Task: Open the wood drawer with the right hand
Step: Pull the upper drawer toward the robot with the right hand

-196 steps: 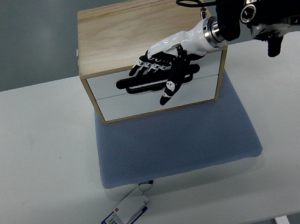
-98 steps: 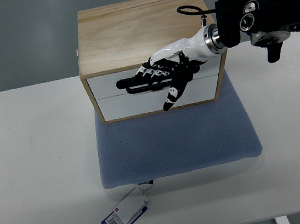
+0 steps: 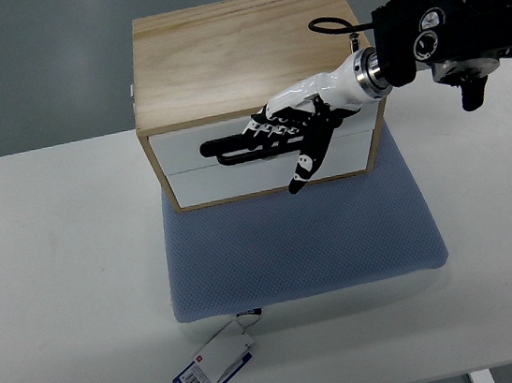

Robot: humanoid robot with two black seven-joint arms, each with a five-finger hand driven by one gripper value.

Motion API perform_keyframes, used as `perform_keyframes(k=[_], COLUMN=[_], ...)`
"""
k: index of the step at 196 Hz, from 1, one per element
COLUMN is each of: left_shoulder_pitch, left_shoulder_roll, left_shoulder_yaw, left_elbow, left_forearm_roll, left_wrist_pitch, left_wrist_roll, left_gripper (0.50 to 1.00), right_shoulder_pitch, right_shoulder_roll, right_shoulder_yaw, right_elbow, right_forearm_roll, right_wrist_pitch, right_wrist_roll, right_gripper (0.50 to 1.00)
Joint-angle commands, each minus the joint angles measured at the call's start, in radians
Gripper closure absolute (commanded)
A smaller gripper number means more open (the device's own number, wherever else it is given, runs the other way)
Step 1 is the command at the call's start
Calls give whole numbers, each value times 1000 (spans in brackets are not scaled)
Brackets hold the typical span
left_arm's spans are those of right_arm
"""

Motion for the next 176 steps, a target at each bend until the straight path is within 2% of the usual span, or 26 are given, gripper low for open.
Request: perform_keyframes(k=[1, 22, 85, 176], left_shoulder_pitch=[0, 0, 0, 0], left_shoulder_roll=[0, 0, 0, 0], left_shoulder_yaw=[0, 0, 0, 0], left_elbow=[0, 0, 0, 0], left_forearm_roll=[1, -1, -1, 1], left_wrist_pitch=[0, 0, 0, 0], left_wrist_roll=[0, 0, 0, 0], left_gripper=[500, 500, 500, 500], right_shoulder_pitch=[2, 3, 48, 51], right_shoulder_roll=[-4, -7, -44, -42], right_shoulder_yaw=[0, 0, 0, 0], right_elbow=[0, 0, 34, 49], right_forearm_roll=[-1, -1, -1, -1], right_wrist_pitch=[8, 17, 151, 175], right_wrist_roll=[0, 2, 13, 13], right_gripper=[570, 570, 570, 570])
